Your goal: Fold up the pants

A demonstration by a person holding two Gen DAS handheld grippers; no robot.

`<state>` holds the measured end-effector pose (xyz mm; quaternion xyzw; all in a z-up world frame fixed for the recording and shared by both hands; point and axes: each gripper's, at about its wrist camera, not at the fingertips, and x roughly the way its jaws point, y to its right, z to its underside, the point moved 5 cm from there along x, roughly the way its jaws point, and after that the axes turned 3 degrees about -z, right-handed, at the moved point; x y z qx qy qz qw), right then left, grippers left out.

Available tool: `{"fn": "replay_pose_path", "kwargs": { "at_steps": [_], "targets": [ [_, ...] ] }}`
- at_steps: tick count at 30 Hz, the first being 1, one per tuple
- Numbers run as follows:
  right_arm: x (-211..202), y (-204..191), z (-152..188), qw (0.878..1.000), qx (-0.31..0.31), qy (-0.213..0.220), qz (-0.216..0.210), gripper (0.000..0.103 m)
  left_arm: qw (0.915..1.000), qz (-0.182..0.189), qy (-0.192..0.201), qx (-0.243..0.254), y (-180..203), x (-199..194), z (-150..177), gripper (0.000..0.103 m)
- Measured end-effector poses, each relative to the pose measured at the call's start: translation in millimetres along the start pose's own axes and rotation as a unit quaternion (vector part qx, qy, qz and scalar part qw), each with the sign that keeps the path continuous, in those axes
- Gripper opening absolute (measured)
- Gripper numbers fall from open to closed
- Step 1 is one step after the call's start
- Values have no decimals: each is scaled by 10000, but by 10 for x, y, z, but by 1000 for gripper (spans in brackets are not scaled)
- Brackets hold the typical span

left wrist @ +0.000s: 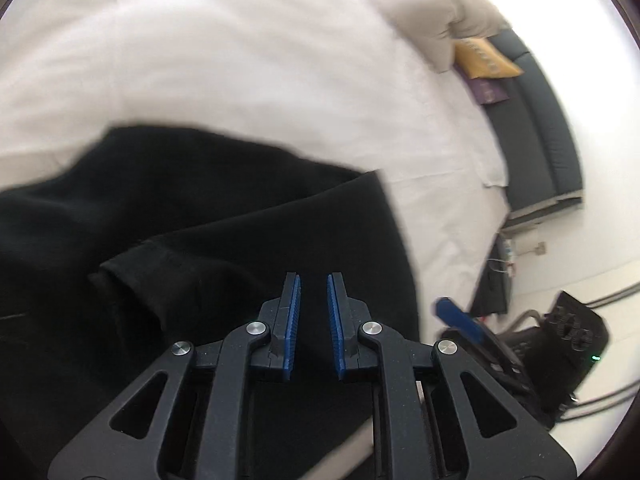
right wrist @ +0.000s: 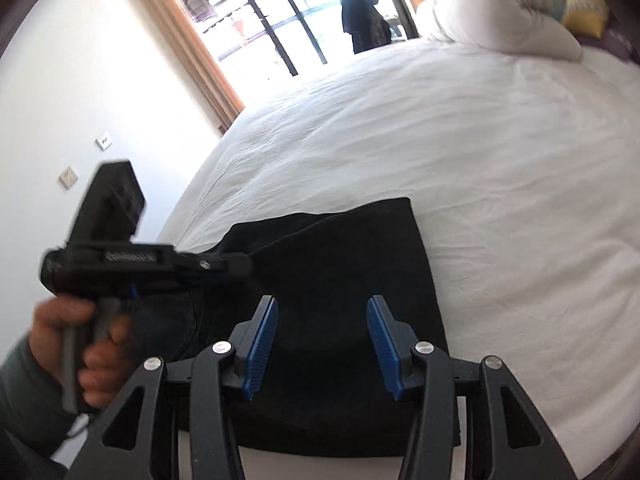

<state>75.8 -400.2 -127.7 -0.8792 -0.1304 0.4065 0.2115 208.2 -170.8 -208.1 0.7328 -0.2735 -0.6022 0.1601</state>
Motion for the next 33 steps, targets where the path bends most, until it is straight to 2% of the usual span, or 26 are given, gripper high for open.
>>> {"fn": "replay_pose_path", "kwargs": {
  "at_steps": [1,2,4,5,8,11,14,18,19,21,22,23,26,27,29,30,33],
  "targets": [
    [39,72,4,10000,95,-24,-6,51,9999,-100,-102,-50,-71,93,25,13],
    [119,142,47,9996,225,-141,-34,51,9998,-38,-153,-148,-129,145,56,13],
    [257,261,195,9978,430,-504,59,49,9983,343,-70,-456,-265,147,99,13],
    [324,333,268,9966,466,-655,154,44,9976,392,-40,-571,-334,122,133,13],
    [316,406,329,9968,472,-637,46,42,9957,592,78,-703,-445,74,272,13],
    [263,391,154,9975,455,-539,-65,42,9940,685,154,-840,-562,10,380,13],
    [186,315,-122,9979,478,-200,-386,42,9956,499,198,-767,-571,-13,448,13],
    [530,166,-470,9943,481,-354,-879,43,9959,452,240,-748,-571,2,492,13],
    [665,158,-506,9942,469,-451,-852,44,9962,416,256,-716,-563,5,500,13],
    [1029,296,-493,9932,576,-859,-529,45,9968,371,277,-645,-552,13,521,13],
    [1145,378,-439,9919,674,-989,-429,37,9970,374,287,-621,-551,9,536,13],
    [1201,470,-451,9910,823,-953,-446,27,9969,393,299,-612,-548,13,553,13],
    [1121,630,-547,9886,1308,-667,-341,25,9961,467,344,-660,-601,-29,613,13],
    [1055,651,-565,9893,1329,-587,-160,26,9962,462,356,-643,-629,-42,658,13],
    [902,592,-531,9907,1254,-534,-22,36,9962,430,396,-651,-627,-23,697,13],
    [821,505,-503,9910,1232,-482,-214,37,9963,404,407,-635,-615,-20,712,13],
    [681,195,-286,9887,1039,-534,-936,54,9965,390,416,-617,-557,43,707,13]
  ]
}}
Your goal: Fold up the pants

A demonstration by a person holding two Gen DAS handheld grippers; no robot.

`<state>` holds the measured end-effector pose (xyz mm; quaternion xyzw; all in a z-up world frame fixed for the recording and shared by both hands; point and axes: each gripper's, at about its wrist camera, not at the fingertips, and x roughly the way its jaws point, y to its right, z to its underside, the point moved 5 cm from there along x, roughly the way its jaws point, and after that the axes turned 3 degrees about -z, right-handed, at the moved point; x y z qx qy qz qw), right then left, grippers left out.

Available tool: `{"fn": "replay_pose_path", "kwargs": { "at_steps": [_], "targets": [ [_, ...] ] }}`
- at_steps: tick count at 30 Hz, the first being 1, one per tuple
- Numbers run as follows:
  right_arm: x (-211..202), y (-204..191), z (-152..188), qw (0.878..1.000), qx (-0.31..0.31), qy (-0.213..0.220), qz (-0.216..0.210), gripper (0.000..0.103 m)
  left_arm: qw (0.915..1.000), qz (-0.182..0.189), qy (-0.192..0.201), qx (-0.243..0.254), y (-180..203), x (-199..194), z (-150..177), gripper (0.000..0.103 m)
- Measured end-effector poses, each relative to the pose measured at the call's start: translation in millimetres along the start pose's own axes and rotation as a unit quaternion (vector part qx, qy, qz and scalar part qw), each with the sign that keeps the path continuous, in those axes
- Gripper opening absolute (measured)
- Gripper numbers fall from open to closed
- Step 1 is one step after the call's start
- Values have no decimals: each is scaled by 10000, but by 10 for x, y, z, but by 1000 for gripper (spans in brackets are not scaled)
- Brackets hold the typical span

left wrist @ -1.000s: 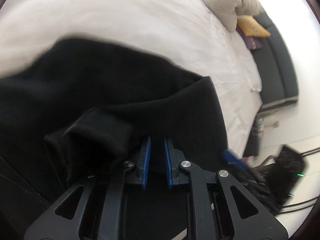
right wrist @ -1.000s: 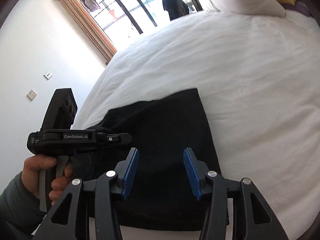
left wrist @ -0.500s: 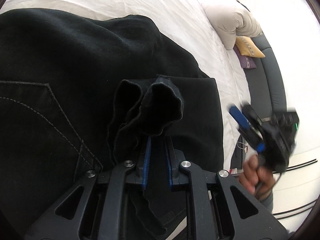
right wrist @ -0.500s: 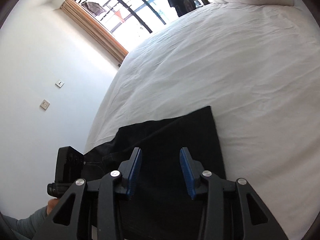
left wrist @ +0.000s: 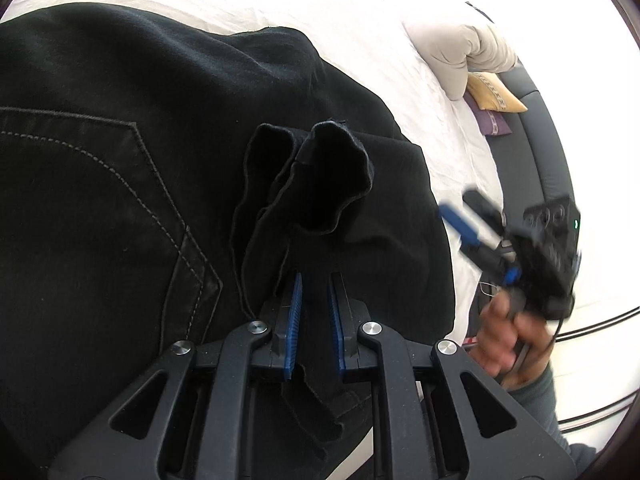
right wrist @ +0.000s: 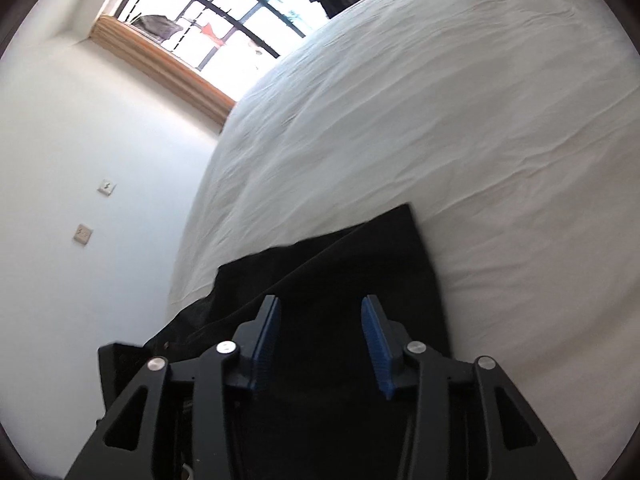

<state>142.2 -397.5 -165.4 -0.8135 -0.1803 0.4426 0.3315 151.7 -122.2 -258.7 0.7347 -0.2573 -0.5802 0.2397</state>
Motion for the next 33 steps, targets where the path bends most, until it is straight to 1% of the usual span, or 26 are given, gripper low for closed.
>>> {"fn": "replay_pose_path", "kwargs": {
  "at_steps": [1,2,3,4,6,7,8,9,11,12,13,14,15,16,17,19,20,21,23,24,26,28,29,30,32,33],
  "targets": [
    [59,-36,93,9999,-47,-85,-40,61,10000,-9,-2,-5,18,26,-6,13],
    [103,14,200,9998,-28,-178,49,63,10000,-21,-5,1,7,23,1,13],
    [150,108,270,9996,92,-229,166,60,10000,-41,-3,10,45,45,2,13],
    [155,210,315,9992,324,-170,146,50,10000,-50,0,21,56,40,16,13],
    [38,250,296,9970,763,-45,95,48,10000,-49,15,25,85,54,65,13],
    [28,188,255,9968,799,-15,1,50,10000,-34,42,23,115,86,79,13],
    [-36,39,244,9977,634,70,-249,51,10000,-8,89,13,120,85,104,13],
    [-52,-95,249,9979,467,110,-445,55,9999,5,113,-6,126,99,107,13],
    [27,-269,332,9979,248,-5,-601,79,9999,-9,162,-35,129,98,126,13],
    [103,-254,400,9987,216,-144,-434,84,9997,-81,211,-26,145,66,137,13],
    [218,-173,481,9991,226,-334,-124,83,9994,-221,266,12,158,22,152,13],
    [325,-115,576,9987,97,-463,171,80,9989,-350,294,42,163,-32,165,13],
    [312,-175,602,9989,-142,-332,290,80,9982,-480,354,83,161,-118,188,13],
    [293,-236,618,9985,-231,-301,383,81,9974,-514,483,112,160,-245,234,13],
    [273,-298,633,9985,-169,-352,375,81,9969,-513,584,111,148,-350,273,13],
    [256,-444,633,9992,25,-389,-54,81,9946,-628,822,88,79,-604,395,13],
    [221,-584,630,9992,-67,-292,-272,81,9932,-714,919,81,34,-710,461,13],
    [209,-675,626,9989,-192,-224,-359,81,9916,-793,1019,16,-33,-826,540,13],
    [318,-769,648,9982,-309,-265,-430,81,9883,-869,1224,-254,-195,-1046,692,13],
    [404,-781,663,9984,-280,-344,-353,81,9860,-919,1325,-428,-288,-1156,768,13],
    [483,-793,687,9987,-175,-388,-294,81,9788,-969,1602,-827,-493,-1386,927,15],
    [458,-720,653,9986,13,-274,-463,81,9713,-997,1807,-1182,-720,-1585,1054,33],
    [503,-698,627,9984,140,-207,-509,81,9652,-968,1957,-1437,-830,-1666,1114,63],
    [542,-661,601,9982,293,-141,-495,81,9587,-960,2100,-1661,-920,-1731,1165,84],
    [616,-505,561,9975,596,-169,-337,81,9459,-955,2312,-2068,-1077,-1807,1238,85],
    [692,-519,569,9975,603,-225,-288,81,9431,-861,2318,-2223,-1141,-1807,1252,85]
  ]
}}
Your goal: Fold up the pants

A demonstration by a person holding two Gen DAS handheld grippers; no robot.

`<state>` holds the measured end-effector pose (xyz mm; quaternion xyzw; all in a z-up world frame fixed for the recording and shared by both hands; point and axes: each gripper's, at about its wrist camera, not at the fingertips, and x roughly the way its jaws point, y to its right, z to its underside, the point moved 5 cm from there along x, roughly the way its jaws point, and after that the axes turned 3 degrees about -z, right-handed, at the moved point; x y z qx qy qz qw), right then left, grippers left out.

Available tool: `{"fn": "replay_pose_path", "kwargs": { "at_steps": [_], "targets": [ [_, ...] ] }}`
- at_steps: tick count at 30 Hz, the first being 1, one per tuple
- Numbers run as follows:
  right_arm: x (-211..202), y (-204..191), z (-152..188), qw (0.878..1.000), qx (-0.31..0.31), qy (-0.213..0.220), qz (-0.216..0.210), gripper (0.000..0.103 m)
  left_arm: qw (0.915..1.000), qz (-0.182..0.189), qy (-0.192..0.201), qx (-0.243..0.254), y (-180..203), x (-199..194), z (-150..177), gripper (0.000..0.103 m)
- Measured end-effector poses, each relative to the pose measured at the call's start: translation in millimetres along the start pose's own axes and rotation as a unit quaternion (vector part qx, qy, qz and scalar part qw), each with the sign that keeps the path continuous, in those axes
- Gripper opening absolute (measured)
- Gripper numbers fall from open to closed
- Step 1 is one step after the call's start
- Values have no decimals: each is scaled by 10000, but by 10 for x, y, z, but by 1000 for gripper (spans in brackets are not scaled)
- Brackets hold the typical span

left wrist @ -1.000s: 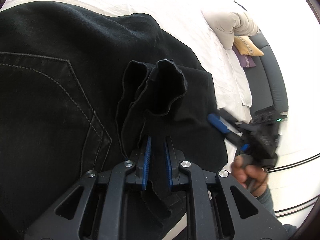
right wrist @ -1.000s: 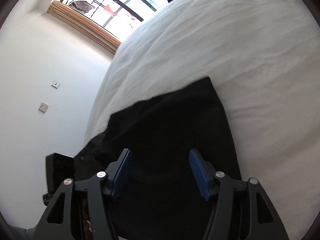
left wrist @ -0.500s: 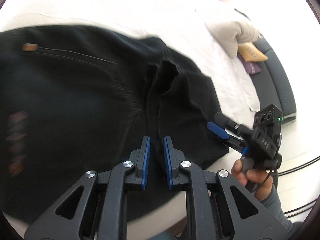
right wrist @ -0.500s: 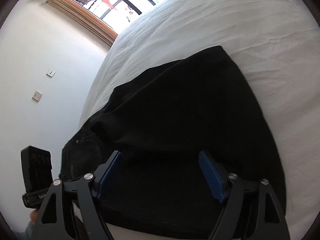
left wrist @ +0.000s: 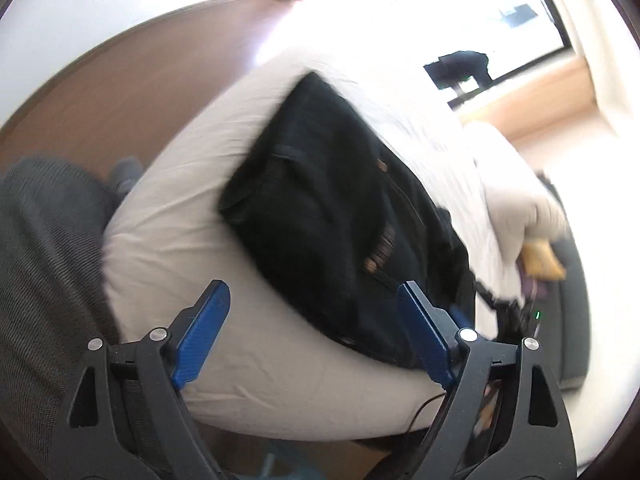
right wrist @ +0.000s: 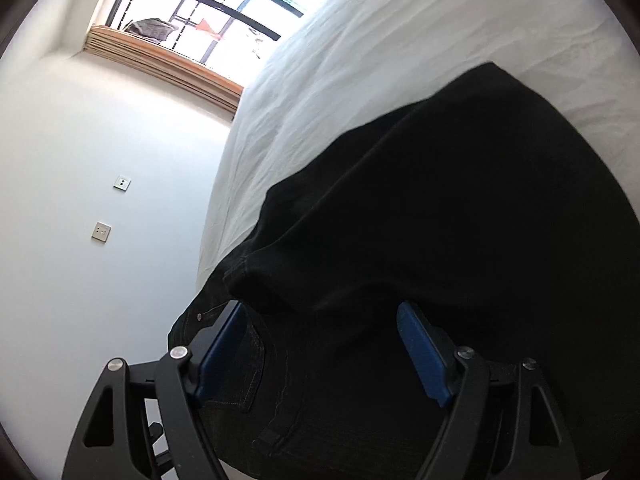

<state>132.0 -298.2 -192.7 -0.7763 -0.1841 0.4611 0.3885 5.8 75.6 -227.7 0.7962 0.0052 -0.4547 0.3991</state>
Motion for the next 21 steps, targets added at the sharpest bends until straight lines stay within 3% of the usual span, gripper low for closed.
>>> {"fn": "replay_pose_path", "kwargs": {
  "at_steps": [3,5,8,11,16,19,21],
  "targets": [
    [34,-178,91,9987,-434,-250,135,81,9991,137,-30,-411,-98,79,-10,85],
    [-2,-307,147,9979,-437,-410,-246,81,9986,218,-46,-472,-76,165,-34,85],
    [-14,-458,172,9969,-612,-339,-366,81,9982,331,68,-492,-58,291,-115,85],
    [-56,-463,148,9968,-513,-277,-543,81,9957,580,156,-698,-101,373,-223,85],
    [-266,-352,133,9941,-190,-266,-1036,80,9943,678,135,-816,-149,444,-335,83],
    [-210,-398,62,9895,45,-274,-1419,80,9942,689,101,-826,-147,474,-366,70],
    [-140,-355,19,9890,204,-294,-1437,80,9940,617,37,-907,-170,531,-399,50]
  ]
}}
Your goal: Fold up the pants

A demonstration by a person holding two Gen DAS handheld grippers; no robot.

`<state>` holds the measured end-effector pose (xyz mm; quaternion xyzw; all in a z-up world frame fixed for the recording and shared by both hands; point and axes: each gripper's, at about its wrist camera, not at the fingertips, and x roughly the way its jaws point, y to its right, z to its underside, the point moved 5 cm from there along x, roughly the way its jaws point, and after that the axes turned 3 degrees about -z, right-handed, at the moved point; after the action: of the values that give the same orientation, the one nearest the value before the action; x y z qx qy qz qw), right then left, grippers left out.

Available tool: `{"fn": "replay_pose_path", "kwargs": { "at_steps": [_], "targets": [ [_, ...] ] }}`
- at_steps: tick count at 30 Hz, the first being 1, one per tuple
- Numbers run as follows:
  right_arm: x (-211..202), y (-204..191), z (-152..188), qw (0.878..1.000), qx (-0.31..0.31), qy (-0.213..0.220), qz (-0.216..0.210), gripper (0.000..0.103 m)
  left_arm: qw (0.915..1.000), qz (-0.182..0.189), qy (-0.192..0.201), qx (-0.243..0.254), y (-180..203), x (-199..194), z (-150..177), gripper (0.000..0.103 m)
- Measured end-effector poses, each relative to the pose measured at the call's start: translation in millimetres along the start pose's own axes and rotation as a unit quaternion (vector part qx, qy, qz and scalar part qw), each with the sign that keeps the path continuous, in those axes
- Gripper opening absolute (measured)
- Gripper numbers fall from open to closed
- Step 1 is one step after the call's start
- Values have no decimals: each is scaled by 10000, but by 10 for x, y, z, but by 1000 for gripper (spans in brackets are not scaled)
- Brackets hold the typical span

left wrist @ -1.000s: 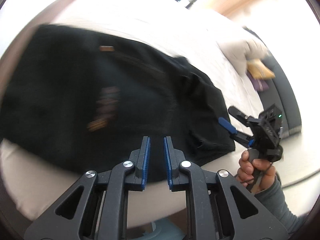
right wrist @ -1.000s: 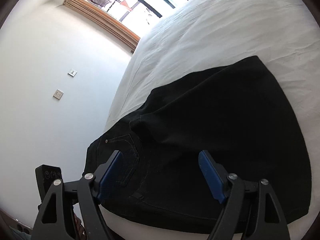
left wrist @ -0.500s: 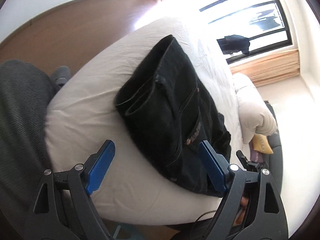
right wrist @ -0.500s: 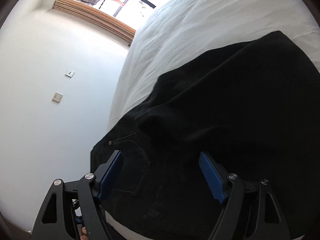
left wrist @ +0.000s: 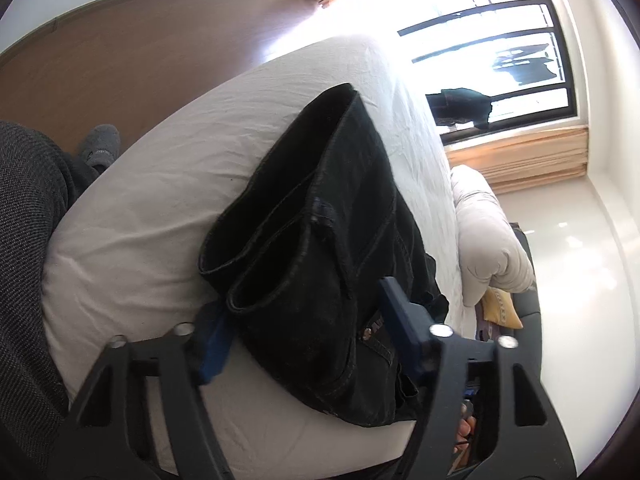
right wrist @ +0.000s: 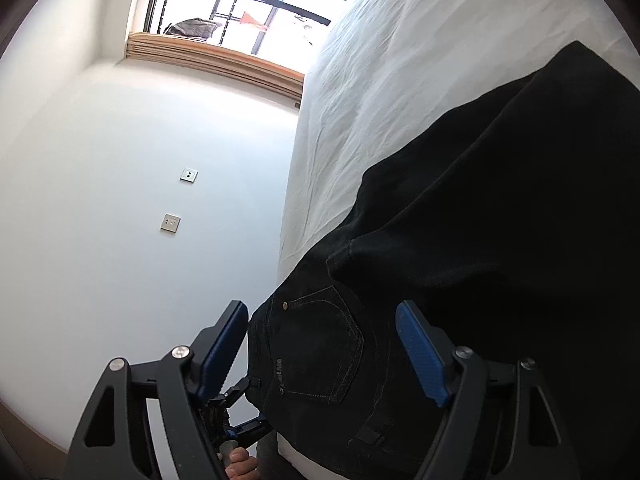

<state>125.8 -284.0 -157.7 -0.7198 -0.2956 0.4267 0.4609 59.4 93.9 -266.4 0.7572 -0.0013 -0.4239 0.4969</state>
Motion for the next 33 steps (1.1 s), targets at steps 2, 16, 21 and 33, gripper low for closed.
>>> {"fn": "replay_pose_path", "kwargs": {
  "at_steps": [2,16,21,33],
  "targets": [
    [72,92,-42,9998,186,33,116,80,10000,-44,-33,-74,-50,47,-27,39],
    [591,43,186,9943,-21,-1001,354,74,9998,-29,-105,171,74,2,-64,19],
    [518,52,206,9946,-56,-983,328,74,9987,-55,-17,507,280,-82,-20,18],
    [418,278,129,9961,130,-834,240,71,9895,4,91,1445,954,-163,42,18]
  ]
}}
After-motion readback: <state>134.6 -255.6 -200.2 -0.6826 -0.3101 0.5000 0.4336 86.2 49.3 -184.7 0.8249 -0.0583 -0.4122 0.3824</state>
